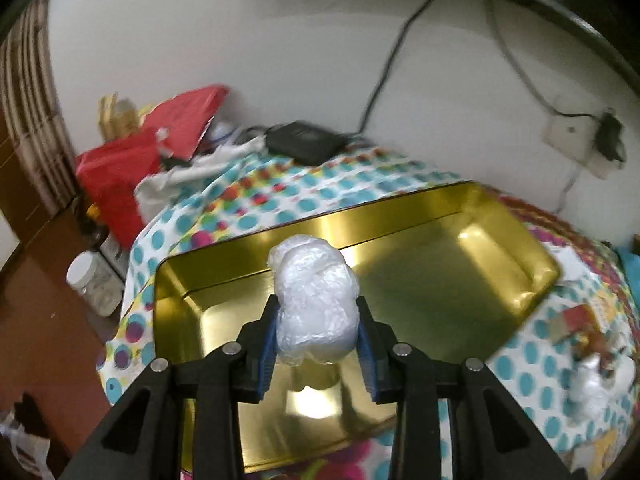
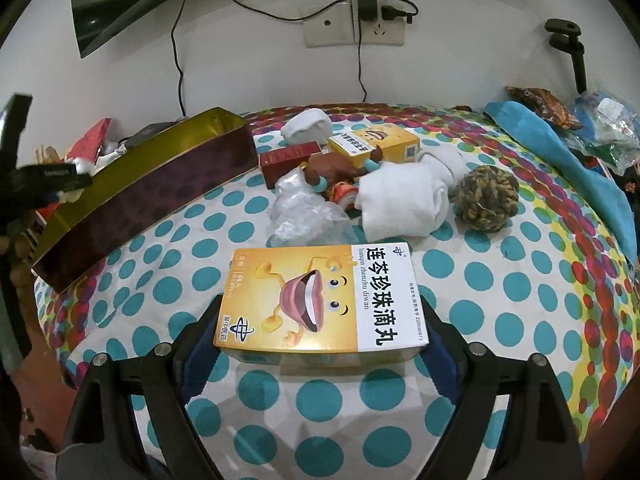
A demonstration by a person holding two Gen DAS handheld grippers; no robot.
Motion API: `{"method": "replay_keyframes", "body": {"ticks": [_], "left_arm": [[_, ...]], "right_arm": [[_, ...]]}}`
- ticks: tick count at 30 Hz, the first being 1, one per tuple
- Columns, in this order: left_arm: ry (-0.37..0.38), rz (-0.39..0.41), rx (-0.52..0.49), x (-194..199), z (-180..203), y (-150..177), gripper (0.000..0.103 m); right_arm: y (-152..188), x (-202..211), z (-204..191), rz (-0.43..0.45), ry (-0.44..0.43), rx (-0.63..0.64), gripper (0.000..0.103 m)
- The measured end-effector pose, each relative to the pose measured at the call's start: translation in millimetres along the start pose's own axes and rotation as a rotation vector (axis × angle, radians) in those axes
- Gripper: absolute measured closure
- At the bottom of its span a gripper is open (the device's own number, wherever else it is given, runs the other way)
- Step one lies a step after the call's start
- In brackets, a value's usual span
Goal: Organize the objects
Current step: 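Carry the plastic bundle into the gold tin and open left tool while right holds the box, then lower the yellow box into the gold tin and open the right tool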
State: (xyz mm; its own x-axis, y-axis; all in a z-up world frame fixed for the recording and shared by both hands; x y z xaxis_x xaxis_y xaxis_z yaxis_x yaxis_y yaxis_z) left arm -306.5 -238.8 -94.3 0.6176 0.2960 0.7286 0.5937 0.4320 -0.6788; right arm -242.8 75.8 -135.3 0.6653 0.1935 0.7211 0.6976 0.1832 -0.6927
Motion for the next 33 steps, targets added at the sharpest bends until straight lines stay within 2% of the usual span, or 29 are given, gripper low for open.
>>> {"method": "replay_keyframes", "body": {"ticks": [8,14,15,16,18,21,33], "left_arm": [[-0.021,-0.029,0.021,-13,-12,16,0.067],[0.014,-0.027,0.039,-18,-10,27,0.065],[0.024,-0.025,0.036,-17,-9,27,0.05],[0.024,-0.016,0.037,-16,-9,27,0.022],[0.033,0.003,0.039,-14,-11,28,0.001],[0.058,-0.003,0.05,-10,-14,26,0.001],[0.071,0.009,0.069,0,-20,22,0.001]], "right_arm": [[-2,2,-12,0.002,0.002,0.035,0.017],[-7,7,-11,0.019,-0.001,0.028,0.017],[-9,7,-13,0.023,-0.001,0.033,0.017],[-12,7,-14,0.027,-0.004,0.035,0.017],[-17,6,-18,0.03,-0.009,0.032,0.017],[-29,4,-27,0.044,-0.018,0.035,0.016],[-94,-4,-84,0.128,-0.031,0.103,0.016]]}}
Point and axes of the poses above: each gripper's, at about its wrist camera, not at the fingertips, and x roughly against the way its jaws point, z to its right, y to its underside, the point moved 2 cm from there along -x, roughly the way its jaws point, and after that the axes turned 8 degrees about x, right-handed, at the moved point
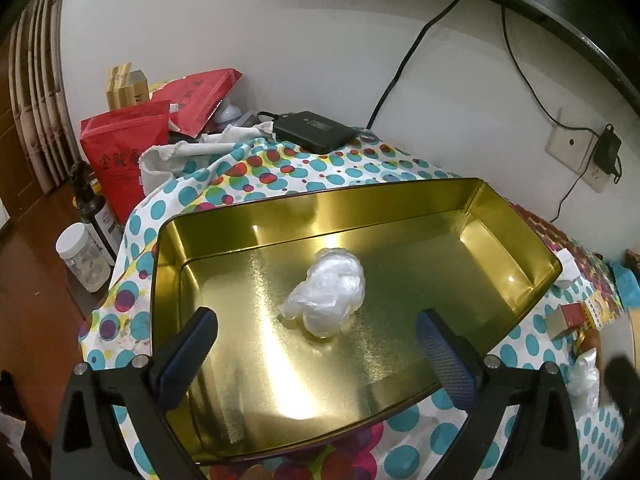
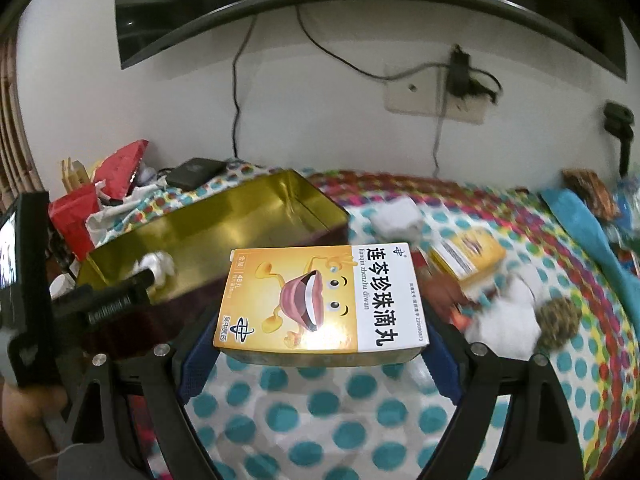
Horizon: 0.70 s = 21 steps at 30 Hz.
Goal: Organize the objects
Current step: 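Lower the yellow box into the gold tin and open the right tool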
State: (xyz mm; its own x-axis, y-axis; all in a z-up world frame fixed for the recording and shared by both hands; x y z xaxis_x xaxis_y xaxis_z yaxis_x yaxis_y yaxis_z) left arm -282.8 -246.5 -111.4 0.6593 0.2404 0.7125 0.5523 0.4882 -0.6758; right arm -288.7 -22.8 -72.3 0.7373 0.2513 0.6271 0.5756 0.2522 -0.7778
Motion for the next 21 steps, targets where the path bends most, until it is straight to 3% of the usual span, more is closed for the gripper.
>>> {"method": "replay_keyframes", "body": {"ticks": [5,10,21], "left_arm": [[0.002,-0.015,0.019,9,-10,6,0.001],[0.028,0.003,0.036,20,-20,10,0.001],[0.037,0.009,0.023,17,-17,13,0.001]], "right_arm": [[-34,-23,-20,0.005,0.0,0.045,0.016],[-59,-62,-48,-0.047,-0.04,0.089,0.016],[-61,-114,-79,-0.151,-0.065,0.136,0.015]]}}
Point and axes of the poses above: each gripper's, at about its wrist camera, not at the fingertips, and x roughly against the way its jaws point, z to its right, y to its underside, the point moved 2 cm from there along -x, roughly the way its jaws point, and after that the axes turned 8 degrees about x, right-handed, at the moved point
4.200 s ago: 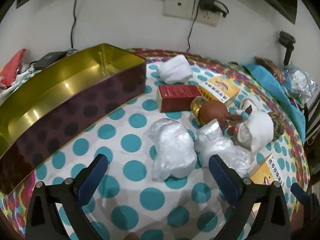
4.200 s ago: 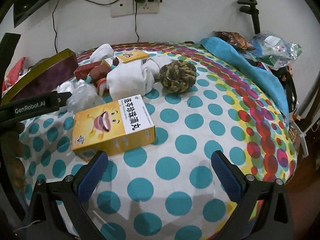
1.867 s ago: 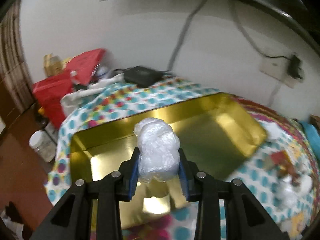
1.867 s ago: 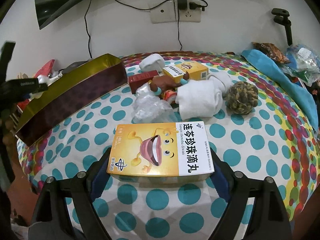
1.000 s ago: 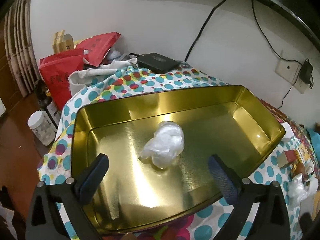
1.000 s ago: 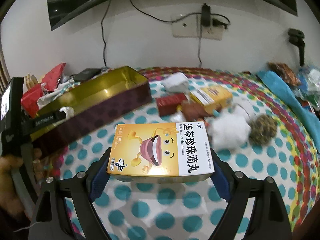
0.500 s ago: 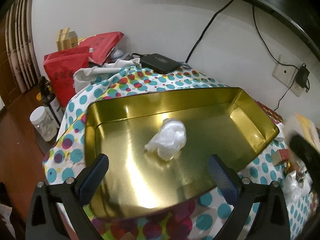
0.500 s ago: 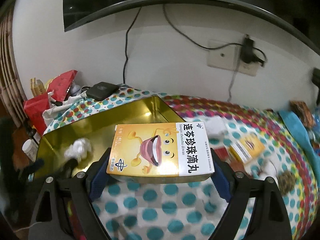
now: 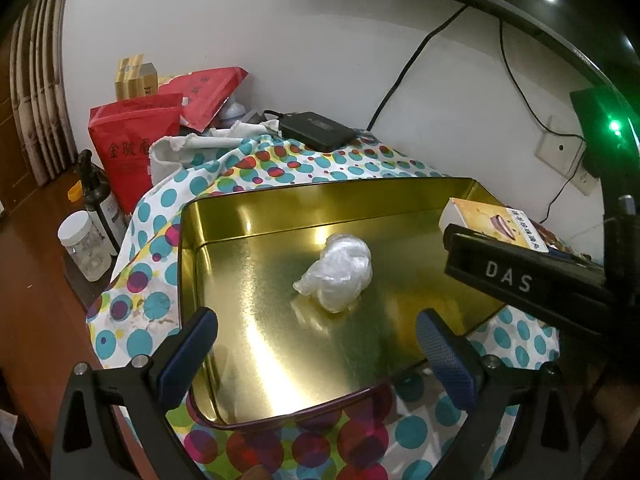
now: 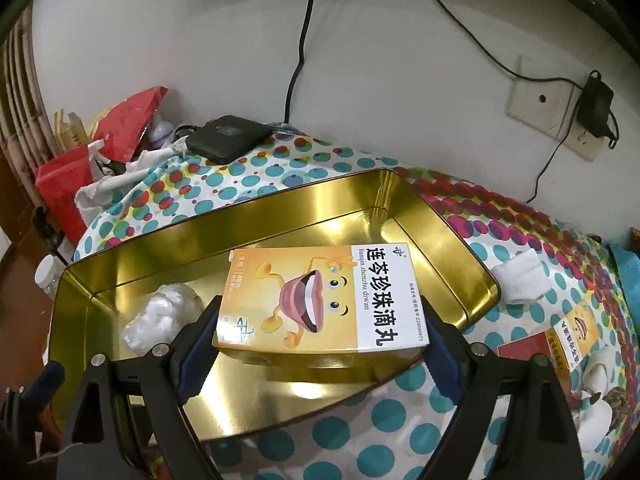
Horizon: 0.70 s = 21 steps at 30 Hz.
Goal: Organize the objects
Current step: 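Lower the yellow box into the gold tin and open the right tool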
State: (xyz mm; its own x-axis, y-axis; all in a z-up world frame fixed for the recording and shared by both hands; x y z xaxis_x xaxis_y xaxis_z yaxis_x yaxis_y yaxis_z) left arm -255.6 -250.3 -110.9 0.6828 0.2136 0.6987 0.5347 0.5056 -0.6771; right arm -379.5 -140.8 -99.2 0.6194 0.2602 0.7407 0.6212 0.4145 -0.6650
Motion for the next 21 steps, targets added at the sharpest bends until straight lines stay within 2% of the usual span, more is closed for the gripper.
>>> {"method": "replay_keyframes", "body": {"ticks": [10,21], "left_arm": [[0.001,-0.004,0.003,1,-1,0,0.001],[-0.014,-0.009,-0.004,1,1,2,0.001]], "right_arm": [[-6,0,-7,0.01,0.008,0.035,0.01],[-2,12,2,0.019,0.002,0.014,0.008]]}}
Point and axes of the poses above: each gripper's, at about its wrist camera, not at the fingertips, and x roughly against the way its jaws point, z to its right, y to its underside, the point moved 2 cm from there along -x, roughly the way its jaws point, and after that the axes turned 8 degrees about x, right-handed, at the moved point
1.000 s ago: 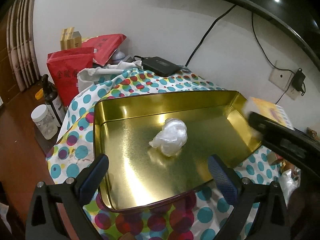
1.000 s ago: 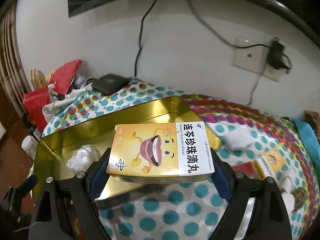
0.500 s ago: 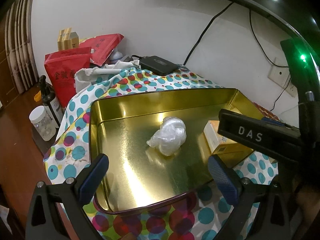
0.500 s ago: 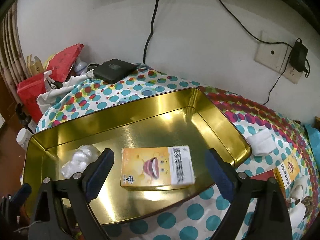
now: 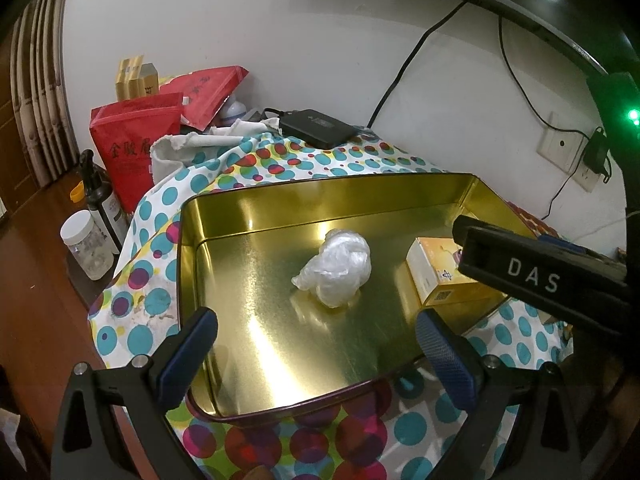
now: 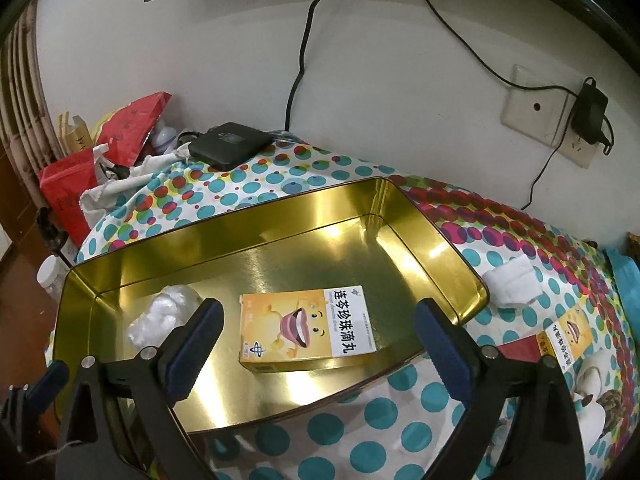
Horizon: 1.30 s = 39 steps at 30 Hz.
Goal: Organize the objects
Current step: 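Lower the yellow box into the gold tin and open the right tool, then move both tools back over the remaining objects on the bedspread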
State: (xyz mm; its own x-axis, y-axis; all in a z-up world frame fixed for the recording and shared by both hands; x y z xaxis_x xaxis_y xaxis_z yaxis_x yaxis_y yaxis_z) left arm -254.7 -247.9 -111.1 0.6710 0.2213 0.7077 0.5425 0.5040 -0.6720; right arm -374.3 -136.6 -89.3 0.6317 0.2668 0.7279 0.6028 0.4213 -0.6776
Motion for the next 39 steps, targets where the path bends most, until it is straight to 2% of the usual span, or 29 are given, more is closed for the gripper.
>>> {"method": "replay_keyframes", "body": {"ticks": [11,17,21,23,26,30,33,37,39], "left_arm": [[-0.006,0.004,-0.008,1,3,2,0.001],[0.005,0.014,-0.028,3,9,5,0.001],[0.034,0.06,-0.06,15,22,8,0.001],[0.094,0.078,-0.077,23,35,14,0.001],[0.196,0.064,-0.14,32,64,33,0.001],[0.295,0.022,-0.289,35,115,73,0.001],[0.312,0.005,-0.364,34,142,92,0.001],[0.349,-0.065,-0.364,27,175,99,0.001],[0.338,-0.09,-0.378,22,194,102,0.001]], "right_arm": [[0,11,3,0.018,-0.01,-0.005,0.007],[21,37,32,0.055,-0.016,-0.053,0.007],[55,51,73,0.06,0.056,-0.074,0.007],[77,59,98,0.057,0.105,-0.089,0.007],[111,73,137,0.046,0.164,-0.124,0.007],[152,92,179,0.032,0.216,-0.169,0.006],[180,102,202,0.009,0.249,-0.187,0.006],[210,105,227,-0.019,0.251,-0.254,0.005],[222,106,238,-0.026,0.243,-0.3,0.005]]}}
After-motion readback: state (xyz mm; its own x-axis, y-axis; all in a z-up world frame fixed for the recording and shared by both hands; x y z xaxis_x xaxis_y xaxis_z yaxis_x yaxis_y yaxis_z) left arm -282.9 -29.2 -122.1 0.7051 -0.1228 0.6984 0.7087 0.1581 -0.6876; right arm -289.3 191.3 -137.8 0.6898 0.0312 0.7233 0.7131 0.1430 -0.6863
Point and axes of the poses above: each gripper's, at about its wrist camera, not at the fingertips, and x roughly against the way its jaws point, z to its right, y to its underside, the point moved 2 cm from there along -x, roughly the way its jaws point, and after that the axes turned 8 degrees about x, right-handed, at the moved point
